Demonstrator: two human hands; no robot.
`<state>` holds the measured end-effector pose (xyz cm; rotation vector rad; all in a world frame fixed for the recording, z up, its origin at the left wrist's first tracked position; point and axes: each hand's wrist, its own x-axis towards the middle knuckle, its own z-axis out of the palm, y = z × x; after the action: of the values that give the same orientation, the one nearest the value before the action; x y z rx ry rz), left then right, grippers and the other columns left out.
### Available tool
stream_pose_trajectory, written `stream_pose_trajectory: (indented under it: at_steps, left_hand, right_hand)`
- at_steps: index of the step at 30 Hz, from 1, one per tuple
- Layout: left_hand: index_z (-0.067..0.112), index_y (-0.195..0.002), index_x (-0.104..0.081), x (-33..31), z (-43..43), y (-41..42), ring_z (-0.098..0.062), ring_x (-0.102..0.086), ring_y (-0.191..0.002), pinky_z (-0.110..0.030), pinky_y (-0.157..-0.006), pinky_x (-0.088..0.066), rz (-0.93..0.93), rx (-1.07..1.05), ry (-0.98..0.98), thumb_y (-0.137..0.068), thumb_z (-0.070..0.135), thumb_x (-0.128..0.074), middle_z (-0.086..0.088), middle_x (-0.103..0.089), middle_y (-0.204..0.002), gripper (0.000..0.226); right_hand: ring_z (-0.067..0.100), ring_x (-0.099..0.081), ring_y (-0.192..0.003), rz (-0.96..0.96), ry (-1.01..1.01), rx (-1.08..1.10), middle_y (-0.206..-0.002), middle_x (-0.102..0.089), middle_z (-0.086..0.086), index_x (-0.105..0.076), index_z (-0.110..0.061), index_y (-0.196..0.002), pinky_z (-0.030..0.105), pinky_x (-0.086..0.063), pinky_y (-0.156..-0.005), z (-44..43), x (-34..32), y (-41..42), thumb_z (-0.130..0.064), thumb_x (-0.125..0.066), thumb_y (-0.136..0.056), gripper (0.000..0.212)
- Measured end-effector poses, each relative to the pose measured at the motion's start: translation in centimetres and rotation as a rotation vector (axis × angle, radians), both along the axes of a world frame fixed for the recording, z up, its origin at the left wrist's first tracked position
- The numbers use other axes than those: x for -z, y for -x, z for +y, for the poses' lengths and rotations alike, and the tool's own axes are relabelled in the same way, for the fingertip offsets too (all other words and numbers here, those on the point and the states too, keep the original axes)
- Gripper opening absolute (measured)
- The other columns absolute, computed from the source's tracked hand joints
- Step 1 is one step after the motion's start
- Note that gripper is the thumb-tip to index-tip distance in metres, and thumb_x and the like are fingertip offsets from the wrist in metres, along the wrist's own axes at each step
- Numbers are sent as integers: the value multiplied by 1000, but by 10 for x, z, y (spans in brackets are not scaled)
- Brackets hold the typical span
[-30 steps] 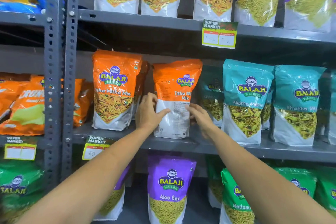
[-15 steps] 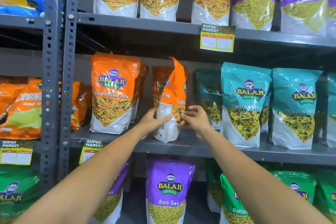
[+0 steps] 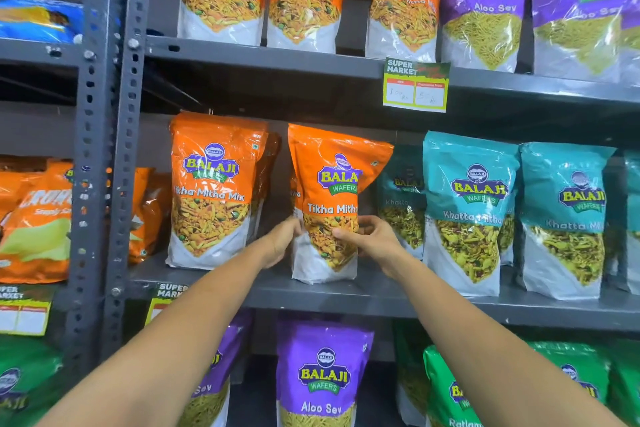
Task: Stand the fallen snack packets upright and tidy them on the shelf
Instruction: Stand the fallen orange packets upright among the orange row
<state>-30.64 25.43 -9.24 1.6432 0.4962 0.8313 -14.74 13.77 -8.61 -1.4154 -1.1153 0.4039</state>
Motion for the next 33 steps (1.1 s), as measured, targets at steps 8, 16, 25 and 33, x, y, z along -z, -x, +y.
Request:
stream_pose_trajectory:
  at_steps: [8,16,25,33]
  left_hand:
    - [26,-103,-63,-68,-7,11,-9,-61,-101,-28,-83,-47,-458,-285,-223,-77,66,-51,7,-67,-110,49]
    - [21,-77,-63,-118,-4,6,-20,-68,-87,-39,-81,-56,-459,-501,-220,-87,38,-62,-6,-71,-95,20]
    - [21,-137,-25,-4,-36,-5,-23,-53,-118,-36,-94,-42,-101,-463,-270,-35,79,-71,1,-52,-128,126]
    - [26,-128,-28,23,-23,-16,-10,-49,-98,-25,-84,-40,19,-522,-379,-26,65,-83,8,-51,-116,122]
  right_hand:
    - [15,-54,-110,9,29,-99,-136,-48,6,-12,-15,-149,30,-46,-90,14,10,-3,-44,-91,-42,136]
    - [6,-61,-94,-50,14,116,-107,-62,-9,-42,-26,-113,24,-50,-78,29,15,10,-68,-86,-20,112]
    - [19,-56,-111,209,-243,59,-122,-61,-4,-54,-18,-125,39,-45,-96,9,-48,-12,-81,-58,-58,92]
    - [24,-71,-86,171,-442,109,-85,-74,3,-67,-20,-79,44,-56,-87,19,-101,-13,-30,-69,-85,12]
